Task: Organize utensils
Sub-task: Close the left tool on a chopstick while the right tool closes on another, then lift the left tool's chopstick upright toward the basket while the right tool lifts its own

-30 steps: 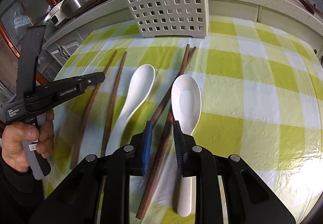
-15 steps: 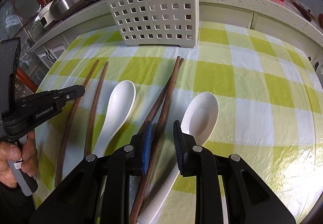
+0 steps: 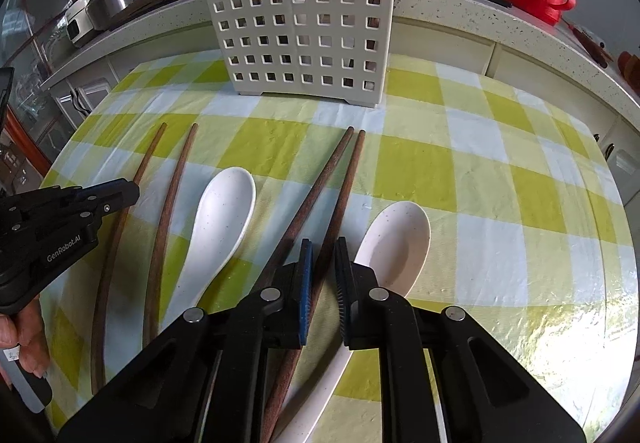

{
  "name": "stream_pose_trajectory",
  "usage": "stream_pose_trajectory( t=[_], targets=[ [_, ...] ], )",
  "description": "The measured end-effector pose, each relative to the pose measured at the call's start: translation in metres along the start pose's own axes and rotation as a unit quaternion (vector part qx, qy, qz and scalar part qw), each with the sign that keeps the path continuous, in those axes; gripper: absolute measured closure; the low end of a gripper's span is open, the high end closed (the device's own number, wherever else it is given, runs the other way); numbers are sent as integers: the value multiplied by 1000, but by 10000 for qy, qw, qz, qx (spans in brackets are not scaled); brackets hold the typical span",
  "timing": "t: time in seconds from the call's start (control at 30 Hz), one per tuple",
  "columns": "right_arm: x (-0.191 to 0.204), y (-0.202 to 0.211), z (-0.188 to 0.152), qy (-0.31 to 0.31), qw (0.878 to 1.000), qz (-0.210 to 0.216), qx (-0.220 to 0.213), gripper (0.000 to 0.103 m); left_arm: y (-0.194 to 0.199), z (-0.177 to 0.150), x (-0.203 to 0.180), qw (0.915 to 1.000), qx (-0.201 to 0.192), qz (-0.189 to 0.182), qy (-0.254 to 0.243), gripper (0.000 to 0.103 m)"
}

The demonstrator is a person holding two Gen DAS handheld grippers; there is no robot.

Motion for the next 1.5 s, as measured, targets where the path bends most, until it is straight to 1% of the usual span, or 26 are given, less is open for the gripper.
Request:
stream_pose_trajectory(
  t=[0.1,0.23,0.43,0.8,1.0,1.33,1.5],
  targets=[
    [0,0,1,-62,10000,13,-35,94,1,0,0,9999,-31,-145,53,95],
    [-2,2,2,-179,9997,122,-66,96,7,3,0,9994,-174,-299,82,96],
    [2,16,6,-208,9993,248,-194,96,24,14,4,9975,-508,-471,151,96],
    [3,74,29,-323,9953,538,-739,96,69,32,8,9931,-1078,-464,87,97],
    [2,104,38,-342,9923,614,-1022,96,99,40,10,9883,-1475,-396,52,97],
    [4,134,44,-332,9883,679,-1323,96,143,49,14,9802,-1956,-295,0,97],
    [6,141,45,-325,9873,695,-1389,96,154,51,14,9783,-2052,-279,11,97]
  ],
)
Point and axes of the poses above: each gripper's, at about its wrist camera, not at the fingertips, and y roughly against the way its jaws point, x to its left, z to its top, the point moved 10 cm from there along -y, roughly the way its jaws point, and after that the axes turned 12 degrees about -y, right-handed, at the moved point
